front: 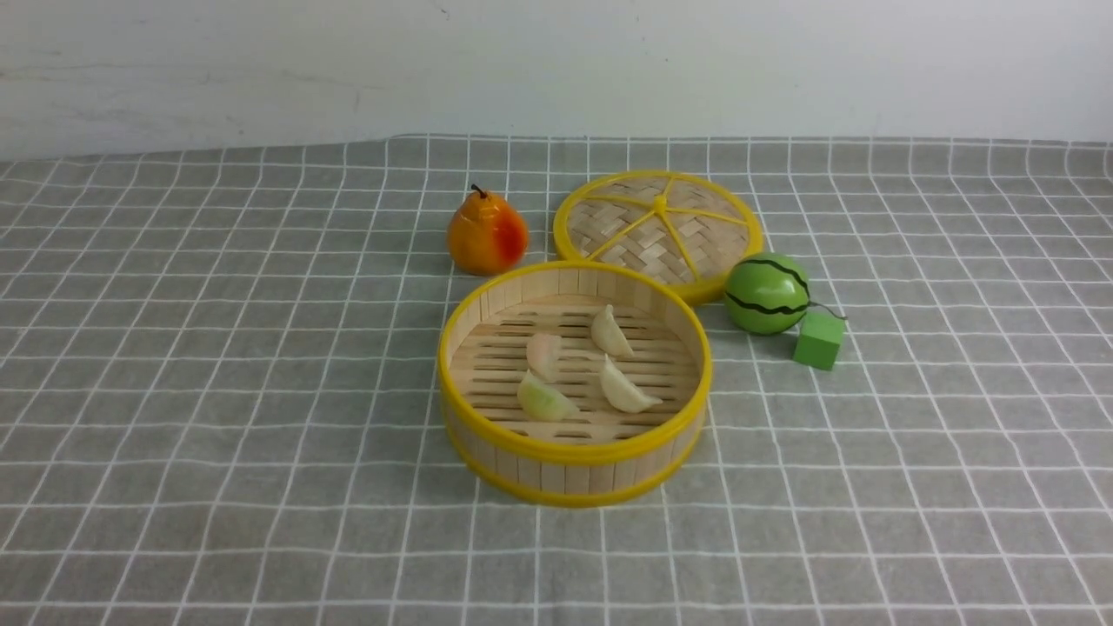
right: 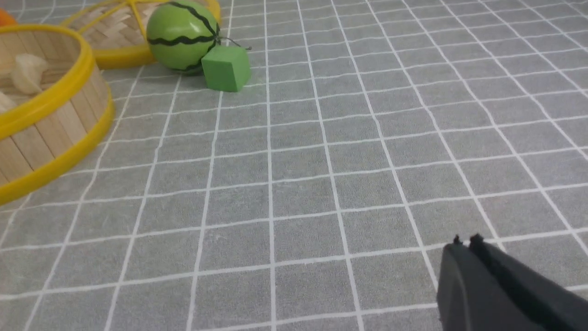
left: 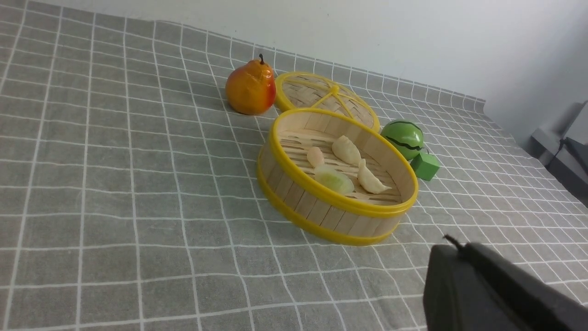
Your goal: Put the dumplings into the steamer on the table with the grey tablecloth.
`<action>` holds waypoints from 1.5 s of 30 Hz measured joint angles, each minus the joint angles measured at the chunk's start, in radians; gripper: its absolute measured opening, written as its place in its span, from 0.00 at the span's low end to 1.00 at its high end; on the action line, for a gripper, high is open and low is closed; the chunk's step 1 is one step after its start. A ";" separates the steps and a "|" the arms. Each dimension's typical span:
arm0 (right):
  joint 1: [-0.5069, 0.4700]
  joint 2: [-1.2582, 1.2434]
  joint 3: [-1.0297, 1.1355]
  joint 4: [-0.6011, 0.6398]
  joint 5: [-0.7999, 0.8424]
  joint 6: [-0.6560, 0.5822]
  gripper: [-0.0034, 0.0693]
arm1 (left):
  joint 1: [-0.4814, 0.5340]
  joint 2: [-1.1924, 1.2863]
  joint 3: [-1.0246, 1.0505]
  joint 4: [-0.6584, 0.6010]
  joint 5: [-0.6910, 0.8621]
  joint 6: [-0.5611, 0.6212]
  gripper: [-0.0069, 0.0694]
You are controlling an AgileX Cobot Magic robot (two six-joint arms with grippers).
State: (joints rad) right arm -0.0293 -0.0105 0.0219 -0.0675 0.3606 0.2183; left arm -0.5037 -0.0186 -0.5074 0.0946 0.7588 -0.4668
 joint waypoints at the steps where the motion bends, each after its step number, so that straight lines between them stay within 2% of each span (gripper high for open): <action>1: 0.000 0.000 -0.001 0.000 0.009 0.000 0.02 | 0.000 0.000 0.000 0.000 0.000 0.000 0.09; 37: 0.000 0.000 -0.003 0.003 0.019 0.004 0.05 | 0.002 0.000 0.038 0.019 -0.031 -0.001 0.11; 40: 0.000 0.000 -0.003 0.003 0.019 0.004 0.05 | 0.054 0.000 0.096 0.042 -0.120 -0.003 0.07; 45: 0.000 0.000 -0.003 0.003 0.019 0.004 0.06 | 0.260 0.000 0.236 0.015 -0.343 0.036 0.07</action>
State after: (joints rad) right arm -0.0293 -0.0107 0.0188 -0.0642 0.3791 0.2225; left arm -0.2440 -0.0186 -0.2718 0.1093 0.4156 -0.4308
